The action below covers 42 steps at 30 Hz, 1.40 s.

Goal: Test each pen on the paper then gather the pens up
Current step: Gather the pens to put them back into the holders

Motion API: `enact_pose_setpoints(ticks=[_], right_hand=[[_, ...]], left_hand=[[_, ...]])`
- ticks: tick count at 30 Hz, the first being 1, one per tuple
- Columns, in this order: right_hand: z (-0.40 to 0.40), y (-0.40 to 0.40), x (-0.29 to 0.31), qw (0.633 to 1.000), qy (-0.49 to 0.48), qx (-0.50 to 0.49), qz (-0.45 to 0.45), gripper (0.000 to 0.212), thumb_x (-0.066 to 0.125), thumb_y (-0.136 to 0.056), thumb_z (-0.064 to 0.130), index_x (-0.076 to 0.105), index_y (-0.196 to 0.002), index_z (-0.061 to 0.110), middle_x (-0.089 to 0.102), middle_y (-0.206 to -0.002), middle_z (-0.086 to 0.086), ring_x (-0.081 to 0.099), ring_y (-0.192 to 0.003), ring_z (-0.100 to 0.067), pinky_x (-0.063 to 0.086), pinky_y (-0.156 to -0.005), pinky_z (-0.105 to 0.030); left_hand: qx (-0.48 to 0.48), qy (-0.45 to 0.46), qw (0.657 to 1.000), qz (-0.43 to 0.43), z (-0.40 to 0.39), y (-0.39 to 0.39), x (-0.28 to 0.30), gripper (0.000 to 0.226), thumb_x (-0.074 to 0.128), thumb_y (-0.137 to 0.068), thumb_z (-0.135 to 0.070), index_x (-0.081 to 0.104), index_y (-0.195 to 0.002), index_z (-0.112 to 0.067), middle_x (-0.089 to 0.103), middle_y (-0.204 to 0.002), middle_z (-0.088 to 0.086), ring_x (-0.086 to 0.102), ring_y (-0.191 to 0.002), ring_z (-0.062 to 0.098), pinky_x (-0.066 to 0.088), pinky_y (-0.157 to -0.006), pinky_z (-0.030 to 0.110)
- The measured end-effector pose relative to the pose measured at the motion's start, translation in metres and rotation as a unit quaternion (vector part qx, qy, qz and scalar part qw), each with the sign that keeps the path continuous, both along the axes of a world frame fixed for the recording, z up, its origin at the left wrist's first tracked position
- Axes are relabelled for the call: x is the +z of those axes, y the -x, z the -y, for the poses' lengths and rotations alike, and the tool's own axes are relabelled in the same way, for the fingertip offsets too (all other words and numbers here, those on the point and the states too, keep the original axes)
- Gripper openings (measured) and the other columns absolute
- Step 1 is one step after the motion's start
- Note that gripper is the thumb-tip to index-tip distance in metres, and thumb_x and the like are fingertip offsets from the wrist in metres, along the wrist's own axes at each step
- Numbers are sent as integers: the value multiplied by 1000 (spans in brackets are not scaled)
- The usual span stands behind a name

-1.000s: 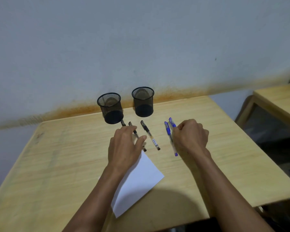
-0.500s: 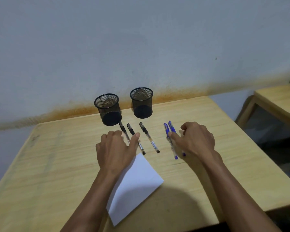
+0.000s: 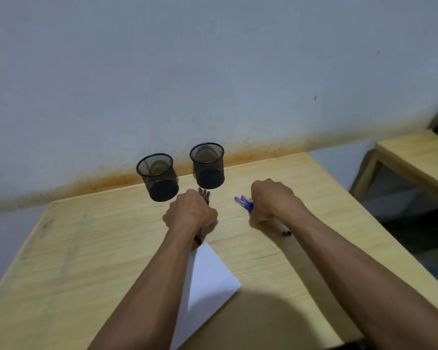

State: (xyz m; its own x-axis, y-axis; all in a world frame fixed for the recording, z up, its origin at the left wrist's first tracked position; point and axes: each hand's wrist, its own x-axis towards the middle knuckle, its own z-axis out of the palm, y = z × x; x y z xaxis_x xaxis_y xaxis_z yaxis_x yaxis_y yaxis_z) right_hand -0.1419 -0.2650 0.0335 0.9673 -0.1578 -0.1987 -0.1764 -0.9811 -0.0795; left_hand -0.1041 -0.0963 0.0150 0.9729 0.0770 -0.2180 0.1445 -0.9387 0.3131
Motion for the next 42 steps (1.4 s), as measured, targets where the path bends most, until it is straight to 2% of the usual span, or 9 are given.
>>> enact_pose_setpoints(ticks=[7,12,17,21,25,28,31,37,42], right_hand=[[-7,2,-15,1000,5,27,2,18,65,-80,21,58,-95,13,54,-82,-2,54,-71,-25,45,-65,-31],[-5,11,-15,995,-86,-20,42,14,54,-87,27,51,-94,15,54,-91,-2,56,-78,-26,45,-68,-34],[-26,-3,13,903,-358,-32,236,47,46,-103,42,59,-73,8,69,-70,-8,63,-74,-32,51,-63,-37],[-60,-37,49,801,-486,-38,349,65,33,-99,68,67,-115,15,72,-87,1,68,-73,-31,60,-73,-53],[-79,-78,62,740,-543,-36,394,62,31,-98,69,49,-146,36,68,-119,20,65,-85,-15,58,-90,-47],[-81,-99,49,740,-538,-40,402,51,35,-105,53,49,-148,29,65,-134,9,60,-113,-3,45,-100,-26],[-78,-112,20,757,-517,-64,395,50,36,-105,53,51,-146,30,56,-147,9,51,-137,-13,39,-111,-32],[-79,-116,-31,771,-501,-97,382,59,35,-99,64,47,-149,33,41,-160,4,32,-150,-15,31,-122,-46],[-83,-110,-34,742,-543,-77,384,52,51,-104,40,42,-153,26,35,-162,10,32,-145,-5,32,-117,-30]], left_hand=[[-63,-82,994,37,0,-3,-12,36,64,-81,-22,58,-115,-13,64,-107,6,62,-93,29,48,-67,34],[-19,71,986,151,-18,10,-19,17,52,-87,-21,53,-103,-18,58,-90,3,59,-79,27,52,-67,37],[30,353,884,304,-41,0,17,32,52,-98,-39,59,-78,-16,64,-71,5,64,-78,34,46,-64,38],[7,530,784,323,-52,-27,64,26,44,-102,-46,69,-104,-38,74,-96,3,70,-79,9,58,-72,25],[16,522,790,321,-68,-63,70,25,41,-91,-73,60,-103,-63,69,-119,-20,59,-116,46,47,-101,58],[50,504,801,320,-73,-79,59,29,42,-95,-66,63,-105,-49,69,-104,-29,71,-96,22,53,-94,39],[95,475,812,325,-78,-90,36,32,44,-93,-67,68,-92,-47,69,-94,-28,68,-91,7,53,-94,45],[144,451,823,314,-80,-108,-16,39,35,-79,-89,61,-90,-62,58,-134,-2,51,-129,20,44,-104,53],[206,495,791,295,-72,-105,-17,51,59,-86,-66,72,-106,-21,69,-110,2,64,-107,22,50,-88,37]])
